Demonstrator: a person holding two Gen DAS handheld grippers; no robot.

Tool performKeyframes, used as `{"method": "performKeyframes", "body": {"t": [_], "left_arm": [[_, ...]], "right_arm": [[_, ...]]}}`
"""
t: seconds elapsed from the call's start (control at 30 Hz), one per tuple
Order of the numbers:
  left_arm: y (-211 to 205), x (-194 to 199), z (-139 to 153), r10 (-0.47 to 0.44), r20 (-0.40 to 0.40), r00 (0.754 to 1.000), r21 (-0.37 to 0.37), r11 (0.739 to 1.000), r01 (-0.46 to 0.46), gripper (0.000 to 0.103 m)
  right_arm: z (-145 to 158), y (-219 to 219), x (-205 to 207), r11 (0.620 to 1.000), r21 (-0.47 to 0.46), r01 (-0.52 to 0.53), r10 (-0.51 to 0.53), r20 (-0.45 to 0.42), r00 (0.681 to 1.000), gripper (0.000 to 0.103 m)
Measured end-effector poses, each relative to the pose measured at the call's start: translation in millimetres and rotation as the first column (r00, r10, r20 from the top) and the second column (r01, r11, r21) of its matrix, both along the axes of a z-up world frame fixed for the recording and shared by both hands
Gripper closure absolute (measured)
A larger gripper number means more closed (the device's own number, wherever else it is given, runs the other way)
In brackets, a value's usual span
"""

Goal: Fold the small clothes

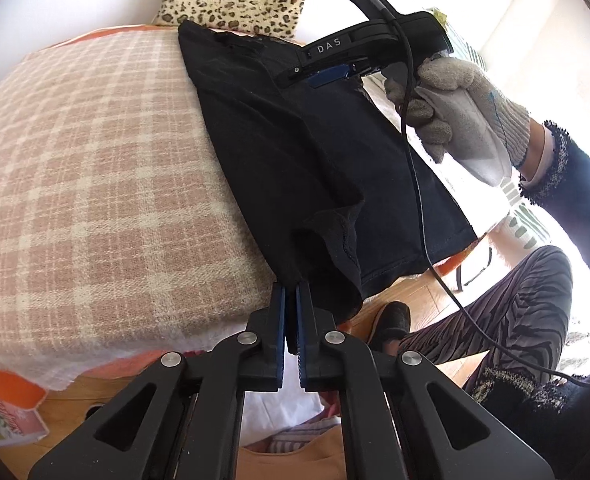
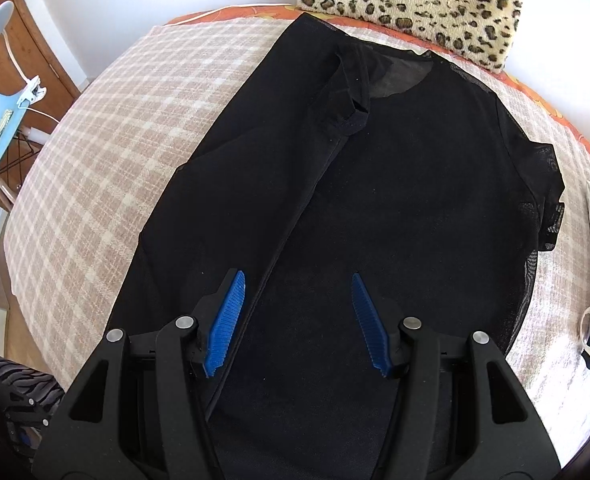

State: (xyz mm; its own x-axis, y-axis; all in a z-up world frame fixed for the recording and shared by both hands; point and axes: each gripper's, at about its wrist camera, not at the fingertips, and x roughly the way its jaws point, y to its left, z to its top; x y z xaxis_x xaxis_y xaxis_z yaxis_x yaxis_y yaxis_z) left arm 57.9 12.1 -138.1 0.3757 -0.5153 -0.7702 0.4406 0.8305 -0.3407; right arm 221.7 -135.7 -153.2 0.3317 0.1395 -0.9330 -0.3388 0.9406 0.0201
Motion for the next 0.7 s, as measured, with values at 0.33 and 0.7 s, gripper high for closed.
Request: {"method": "performKeyframes", "body": {"t": [0.33, 0.7], "left_arm": [[10.3, -2.1, 14.0, 0.073, 0.078, 0.994, 0.062, 0.995, -0.078, 0.087], [-54.2, 2.9, 12.7, -0.154, 0.087, 0.984, 0.042, 0.988, 0.151, 0.080]], "right_arm": [[15.3, 17.7, -42.9, 0.996, -0.022, -0.081, 0.083, 0.087, 0.993, 0.045], [-1.8, 4.8, -5.0, 1.000, -0.012, 0.021, -0.020, 0.056, 0.998, 0.045]]}}
